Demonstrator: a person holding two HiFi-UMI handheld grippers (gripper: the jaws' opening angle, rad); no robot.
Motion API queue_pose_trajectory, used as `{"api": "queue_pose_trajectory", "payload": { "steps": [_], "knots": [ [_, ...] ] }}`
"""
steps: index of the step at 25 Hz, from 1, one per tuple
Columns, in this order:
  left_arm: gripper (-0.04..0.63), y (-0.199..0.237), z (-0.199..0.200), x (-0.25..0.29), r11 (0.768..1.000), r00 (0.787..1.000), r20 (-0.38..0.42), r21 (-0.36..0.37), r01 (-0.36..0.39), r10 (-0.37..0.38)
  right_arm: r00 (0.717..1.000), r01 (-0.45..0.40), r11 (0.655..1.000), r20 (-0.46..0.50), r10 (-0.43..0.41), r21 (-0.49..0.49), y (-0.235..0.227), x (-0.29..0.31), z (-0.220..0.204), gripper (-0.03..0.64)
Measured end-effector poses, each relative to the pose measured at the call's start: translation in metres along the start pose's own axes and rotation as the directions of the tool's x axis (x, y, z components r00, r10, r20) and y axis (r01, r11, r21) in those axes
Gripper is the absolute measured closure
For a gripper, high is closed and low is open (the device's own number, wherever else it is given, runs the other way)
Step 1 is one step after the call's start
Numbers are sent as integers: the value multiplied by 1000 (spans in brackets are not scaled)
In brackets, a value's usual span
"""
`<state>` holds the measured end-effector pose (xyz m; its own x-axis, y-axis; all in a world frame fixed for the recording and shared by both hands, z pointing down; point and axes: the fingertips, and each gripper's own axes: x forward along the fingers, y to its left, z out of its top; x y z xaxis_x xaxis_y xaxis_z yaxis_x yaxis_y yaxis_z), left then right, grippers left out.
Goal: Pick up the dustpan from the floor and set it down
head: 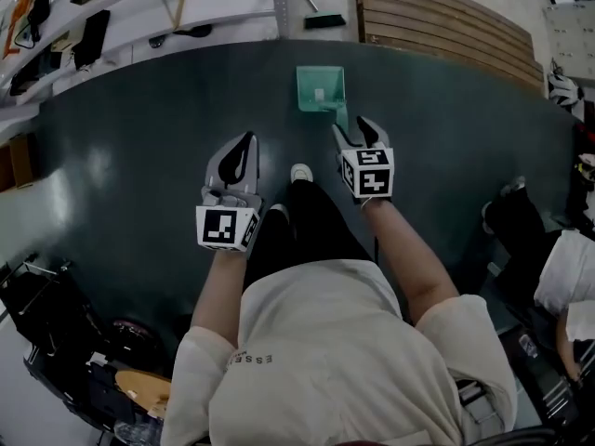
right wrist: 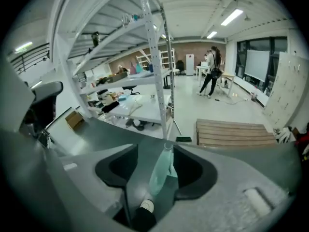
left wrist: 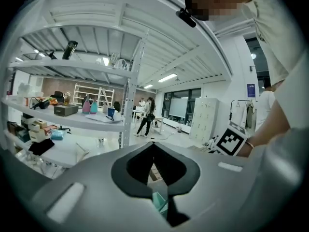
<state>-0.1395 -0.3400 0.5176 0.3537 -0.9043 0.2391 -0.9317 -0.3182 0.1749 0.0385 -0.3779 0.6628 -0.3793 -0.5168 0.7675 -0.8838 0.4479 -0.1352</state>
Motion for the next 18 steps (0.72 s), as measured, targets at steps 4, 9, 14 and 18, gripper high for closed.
{"api": "queue_pose_trajectory", "payload": {
  "steps": [4, 9, 14, 18],
  "knots": [
    [588, 9, -23, 26, 1000, 999, -45, -26, 11, -12, 993, 50, 999, -105, -48, 21, -18, 59, -23, 371],
    [588, 8, -64, 36, 996, 995, -88, -83, 31, -38, 978, 89, 994, -197, -74, 65, -31, 106, -51, 371],
    [588, 8, -88, 40, 987, 994, -101, -155, 33, -49, 962, 132, 980, -260, -89, 151, -37, 128, -58, 387],
    [588, 2, -85, 35, 983, 993, -107, -178, 36, -56, 951, 183, 974, -275, -141, 135, -39, 127, -61, 483]
  ]
}}
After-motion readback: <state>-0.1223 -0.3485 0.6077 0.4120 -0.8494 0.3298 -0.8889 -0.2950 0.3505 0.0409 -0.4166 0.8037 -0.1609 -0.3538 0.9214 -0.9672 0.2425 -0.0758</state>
